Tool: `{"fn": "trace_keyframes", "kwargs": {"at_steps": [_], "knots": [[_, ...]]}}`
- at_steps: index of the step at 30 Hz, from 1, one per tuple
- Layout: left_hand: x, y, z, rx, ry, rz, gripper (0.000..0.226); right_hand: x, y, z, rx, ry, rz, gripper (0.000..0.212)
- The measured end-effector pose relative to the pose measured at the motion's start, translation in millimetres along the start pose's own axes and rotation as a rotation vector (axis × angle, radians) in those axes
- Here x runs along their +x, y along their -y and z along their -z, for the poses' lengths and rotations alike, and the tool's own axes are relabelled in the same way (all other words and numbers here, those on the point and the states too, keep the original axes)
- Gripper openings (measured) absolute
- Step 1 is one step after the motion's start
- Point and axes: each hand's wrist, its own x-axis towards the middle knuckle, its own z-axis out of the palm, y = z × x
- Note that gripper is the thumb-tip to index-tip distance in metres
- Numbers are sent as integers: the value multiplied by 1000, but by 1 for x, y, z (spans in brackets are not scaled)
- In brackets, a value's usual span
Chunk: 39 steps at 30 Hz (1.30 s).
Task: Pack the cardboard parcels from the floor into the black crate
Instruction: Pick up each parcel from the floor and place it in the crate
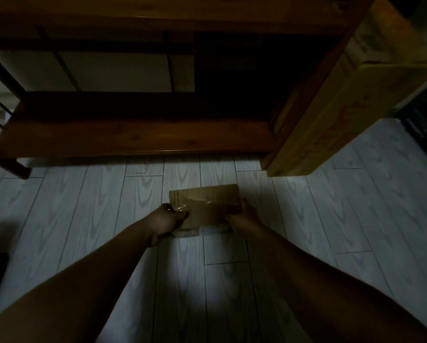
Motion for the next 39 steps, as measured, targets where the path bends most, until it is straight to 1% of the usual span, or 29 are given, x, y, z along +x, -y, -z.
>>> {"fn": "trace_keyframes", "kwargs": {"at_steps": [3,5,7,9,11,13,16,19,21,22,23,24,25,26,30,33,36,39], "knots": [[-22,-7,15,-54,-32,37,53,-24,11,-2,-14,-48,8,46],[-49,-20,28,-100,-52,61,54,-57,35,4,-18,-54,-18,45],[-90,-39,43,-158,-77,72,53,-99,68,17,-71,-63,-19,52],[-141,-62,60,-189,-96,66,53,-148,106,32,-135,-82,9,57],[-198,-87,80,-202,-119,58,55,-202,149,47,-125,-55,29,55],[-259,-116,105,-219,-150,53,51,-261,193,61,-107,-19,40,51],[-352,-161,145,-239,-139,40,42,-352,261,79,-50,27,91,63],[-436,-202,183,-236,-122,54,51,-434,319,94,12,55,118,70],[-487,-221,201,-208,-138,34,44,-481,350,100,29,31,120,68],[-510,-229,207,-194,-149,11,37,-502,365,103,33,11,134,64],[-530,-234,213,-182,-166,-12,31,-521,376,105,36,-10,163,55],[-550,-239,218,-167,-190,-41,26,-538,387,107,34,-35,192,42],[-569,-242,222,-148,-211,-75,24,-554,395,109,33,-59,216,34],[-586,-245,224,-135,-235,-116,21,-569,403,112,28,-70,241,30],[-654,-245,237,-159,-319,-241,23,-624,420,117,16,-48,344,33],[-704,-235,246,-168,-371,-282,27,-664,428,105,7,-77,404,37],[-752,-222,266,-171,-416,-334,21,-702,439,88,-16,-50,457,41],[-794,-209,300,-158,-465,-357,30,-736,454,64,-38,3,514,44]]}}
